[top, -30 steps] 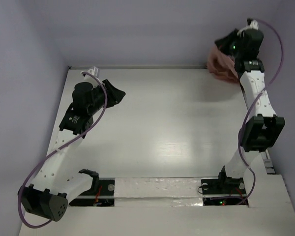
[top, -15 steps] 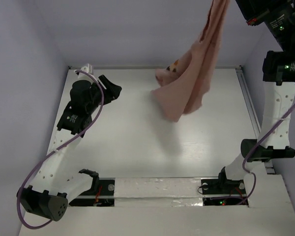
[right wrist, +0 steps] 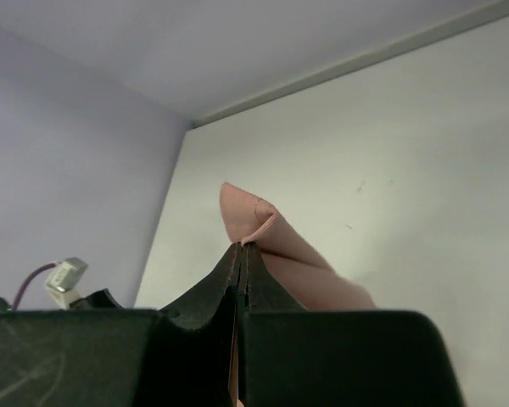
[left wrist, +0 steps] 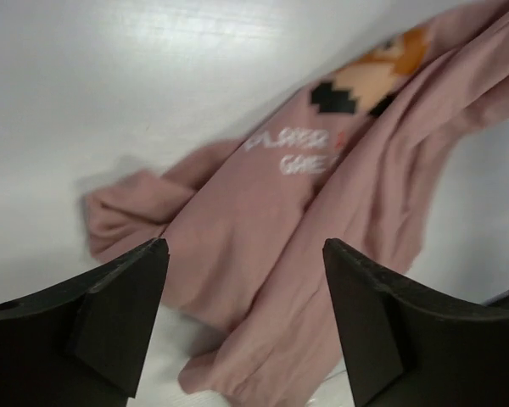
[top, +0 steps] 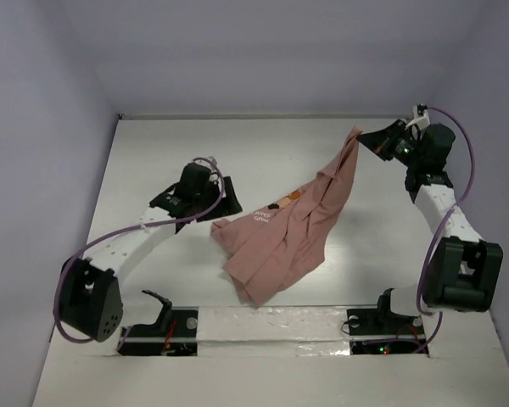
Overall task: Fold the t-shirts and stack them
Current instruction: Move the tshirt to the center of the board, then flatten the tshirt out
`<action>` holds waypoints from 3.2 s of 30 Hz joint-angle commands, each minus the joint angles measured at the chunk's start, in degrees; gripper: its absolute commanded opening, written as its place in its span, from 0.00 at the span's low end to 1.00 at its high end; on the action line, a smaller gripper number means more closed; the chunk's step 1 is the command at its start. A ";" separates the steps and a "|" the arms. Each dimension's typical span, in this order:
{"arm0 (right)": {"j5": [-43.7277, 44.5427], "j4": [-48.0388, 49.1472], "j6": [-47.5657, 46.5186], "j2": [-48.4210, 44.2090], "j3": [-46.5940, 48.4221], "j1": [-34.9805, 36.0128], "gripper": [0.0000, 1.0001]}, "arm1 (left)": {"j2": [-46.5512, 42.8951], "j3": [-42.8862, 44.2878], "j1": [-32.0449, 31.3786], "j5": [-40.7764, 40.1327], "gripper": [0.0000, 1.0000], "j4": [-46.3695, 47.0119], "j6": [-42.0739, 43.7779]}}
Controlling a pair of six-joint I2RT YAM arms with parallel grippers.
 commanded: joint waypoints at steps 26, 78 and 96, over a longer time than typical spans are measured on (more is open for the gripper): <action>-6.96 7.81 7.73 -6.26 27.80 -0.48 0.00 | 21.41 53.98 3.89 -9.17 0.00 -9.69 9.60; 32.32 -21.11 -10.99 3.83 -14.43 8.75 0.62 | 59.09 46.57 16.29 -10.32 0.00 -3.88 7.14; 25.47 -13.03 -3.34 6.31 -21.46 13.32 0.48 | 24.25 26.62 21.48 -5.84 0.65 0.06 5.65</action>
